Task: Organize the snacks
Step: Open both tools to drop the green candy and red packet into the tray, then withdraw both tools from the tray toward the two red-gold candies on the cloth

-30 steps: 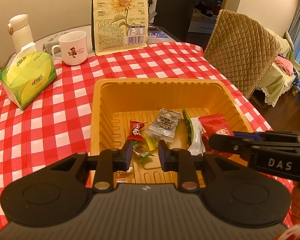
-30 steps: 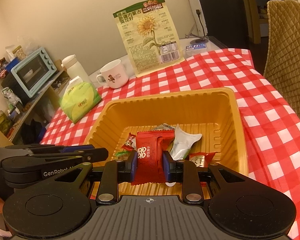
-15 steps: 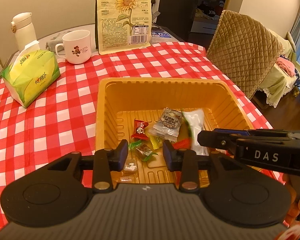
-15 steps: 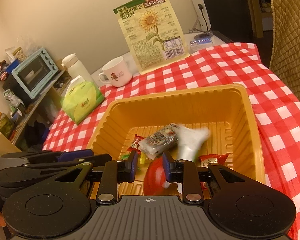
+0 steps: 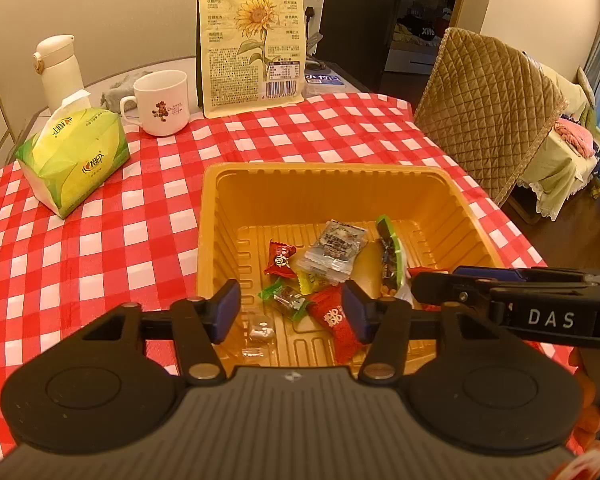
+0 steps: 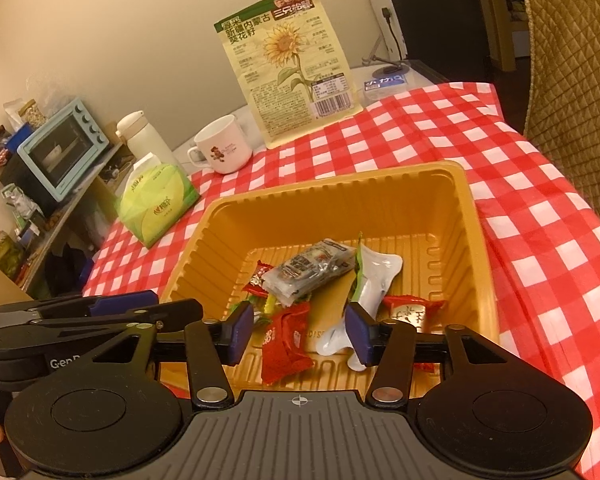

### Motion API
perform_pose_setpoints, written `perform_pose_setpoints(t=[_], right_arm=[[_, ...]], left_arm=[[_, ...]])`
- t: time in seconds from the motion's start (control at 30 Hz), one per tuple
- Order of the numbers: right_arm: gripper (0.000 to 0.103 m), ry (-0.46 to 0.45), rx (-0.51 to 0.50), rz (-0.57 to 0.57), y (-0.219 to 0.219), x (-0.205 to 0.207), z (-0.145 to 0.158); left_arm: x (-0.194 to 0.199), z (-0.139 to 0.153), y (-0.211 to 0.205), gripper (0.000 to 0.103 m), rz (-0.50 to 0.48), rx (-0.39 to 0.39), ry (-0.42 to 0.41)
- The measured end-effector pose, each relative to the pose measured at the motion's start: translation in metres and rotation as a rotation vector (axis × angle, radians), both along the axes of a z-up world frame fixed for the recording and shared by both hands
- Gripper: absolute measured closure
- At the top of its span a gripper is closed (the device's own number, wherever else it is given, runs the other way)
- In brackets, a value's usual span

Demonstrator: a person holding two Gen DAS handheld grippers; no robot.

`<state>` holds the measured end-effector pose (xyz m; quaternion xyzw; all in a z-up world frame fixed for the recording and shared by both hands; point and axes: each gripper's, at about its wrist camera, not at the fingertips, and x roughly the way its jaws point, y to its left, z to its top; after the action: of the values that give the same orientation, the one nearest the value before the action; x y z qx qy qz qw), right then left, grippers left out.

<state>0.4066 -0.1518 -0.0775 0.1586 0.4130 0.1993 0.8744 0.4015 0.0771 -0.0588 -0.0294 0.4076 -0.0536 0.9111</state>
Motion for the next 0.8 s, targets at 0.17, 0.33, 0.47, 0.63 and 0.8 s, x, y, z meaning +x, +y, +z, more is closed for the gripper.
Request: perform_pose_setpoints(t=[0.17,0.33,0.47,0.63,0.8], right_arm=[[0.034,-0.018,-0.002,-0.013,-0.007,-0.013,0.009],[0.021,-0.039,-0.008,-0.022,-0.016,-0.030,0.021],[0.017,-0.053,-0.015,-0.020,-0.023,-0.045,0.030],[0.012,-0.063,-0.008,-0.019,-0.032,-0.067,0.041],[0.011,-0.065,-0.006,0.006,-0.038,-0.091,0.047]], left_arm=[[-0.014,0.010,-0.004,0.032,0.000,-0.001,-0.018],[-0.034,0.023,-0.009,0.023,0.008,-0.011,-0.043],[-0.052,0.034,-0.013,0.019,0.017,-0.016,-0.059],[-0.081,0.048,-0.017,0.017,0.034,-0.017,-0.078],[-0.113,0.058,-0.018,0.016,0.075,-0.019,-0.083]])
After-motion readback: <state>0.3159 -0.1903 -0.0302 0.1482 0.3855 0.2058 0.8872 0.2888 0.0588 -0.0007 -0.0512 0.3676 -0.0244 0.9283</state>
